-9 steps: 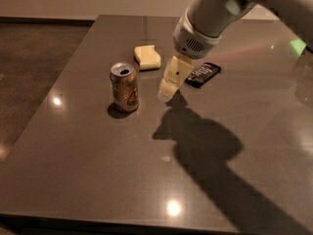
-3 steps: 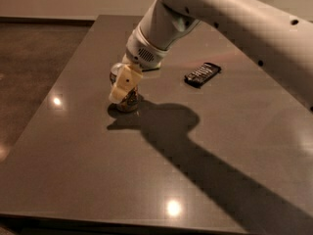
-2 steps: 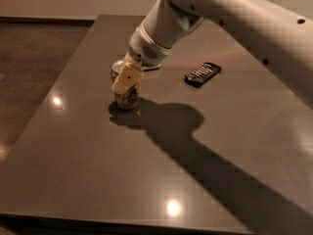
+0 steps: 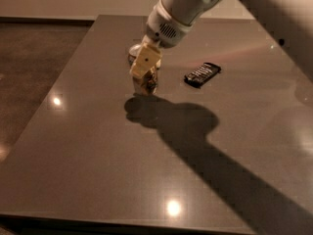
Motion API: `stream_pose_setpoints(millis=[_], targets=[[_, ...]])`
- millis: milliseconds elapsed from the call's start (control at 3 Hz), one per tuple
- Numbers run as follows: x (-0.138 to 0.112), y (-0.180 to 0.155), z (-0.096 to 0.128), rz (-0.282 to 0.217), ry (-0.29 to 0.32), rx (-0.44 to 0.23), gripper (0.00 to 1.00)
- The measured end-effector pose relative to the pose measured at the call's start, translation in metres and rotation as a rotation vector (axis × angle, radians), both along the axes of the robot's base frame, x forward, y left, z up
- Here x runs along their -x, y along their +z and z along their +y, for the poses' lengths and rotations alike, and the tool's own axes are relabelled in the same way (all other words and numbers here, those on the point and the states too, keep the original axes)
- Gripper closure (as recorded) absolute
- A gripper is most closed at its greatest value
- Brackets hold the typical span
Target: Knock orange can over
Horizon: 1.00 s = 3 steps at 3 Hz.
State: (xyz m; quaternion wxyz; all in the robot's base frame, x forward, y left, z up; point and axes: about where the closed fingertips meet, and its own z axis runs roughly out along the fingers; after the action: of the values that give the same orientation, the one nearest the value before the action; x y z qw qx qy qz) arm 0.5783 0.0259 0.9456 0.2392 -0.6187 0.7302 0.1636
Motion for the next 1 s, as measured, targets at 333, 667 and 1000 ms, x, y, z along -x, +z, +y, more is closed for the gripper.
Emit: stream_pose_setpoints(millis=[333,667,1000], targets=[[-0.004,0.017,-0.036,-0.023,-0.023,0.162,1.0],[0.0,0.025,-0.064,-0.052,-0.019,0.321,1.0],[0.007,0.018,-0.08,-0.073,-0.001,0.45,1.0]])
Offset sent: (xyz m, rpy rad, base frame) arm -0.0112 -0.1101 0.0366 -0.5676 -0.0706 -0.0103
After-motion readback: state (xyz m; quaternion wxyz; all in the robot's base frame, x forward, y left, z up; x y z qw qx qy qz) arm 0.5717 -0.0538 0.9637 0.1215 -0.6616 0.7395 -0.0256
